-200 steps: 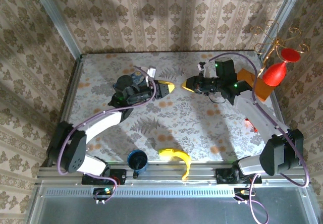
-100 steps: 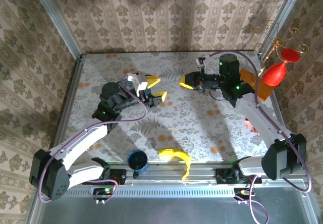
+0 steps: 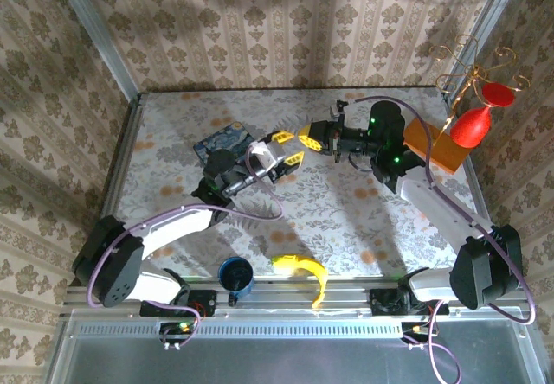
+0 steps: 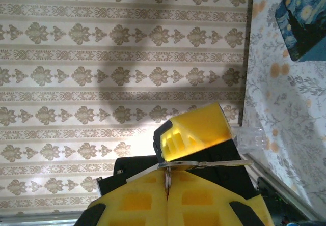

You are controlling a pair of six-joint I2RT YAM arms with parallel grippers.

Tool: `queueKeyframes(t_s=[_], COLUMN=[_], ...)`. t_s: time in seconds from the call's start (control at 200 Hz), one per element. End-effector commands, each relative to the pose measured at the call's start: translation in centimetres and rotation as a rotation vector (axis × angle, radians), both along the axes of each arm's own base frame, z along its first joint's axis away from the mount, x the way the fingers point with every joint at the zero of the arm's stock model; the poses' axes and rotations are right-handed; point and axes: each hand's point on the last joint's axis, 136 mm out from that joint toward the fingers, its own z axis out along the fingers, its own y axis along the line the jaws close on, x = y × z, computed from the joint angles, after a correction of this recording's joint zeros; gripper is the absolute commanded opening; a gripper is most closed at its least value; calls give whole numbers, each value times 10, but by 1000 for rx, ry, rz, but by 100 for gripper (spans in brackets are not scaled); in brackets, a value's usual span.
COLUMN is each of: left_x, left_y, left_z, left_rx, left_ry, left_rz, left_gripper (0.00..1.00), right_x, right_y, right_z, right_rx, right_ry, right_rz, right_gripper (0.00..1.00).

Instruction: Unlock the padlock with the key

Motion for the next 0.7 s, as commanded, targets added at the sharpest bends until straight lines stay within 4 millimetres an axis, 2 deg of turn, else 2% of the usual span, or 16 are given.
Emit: queueKeyframes(t_s=[0.0, 0.33, 0.57, 0.695], left_x=[6, 20, 20, 21], left_y=[-3, 0, -6, -8], left_z=[27, 29, 28, 27], left_rx=[-50, -76, -69, -64], left_ry=[-109, -87, -64, -58], left_rz=[51, 120, 92, 83], left_gripper=[48, 45, 37, 26], right_x=[2, -2, -4, -5], right_y=[3, 8, 11, 12], right_z=[15, 16, 13, 12], right_rx=[32, 33, 27, 26], right_ry=[-33, -41, -40, -40], right_rz=[-15, 1, 9, 14], right_gripper=[0, 0, 0, 0])
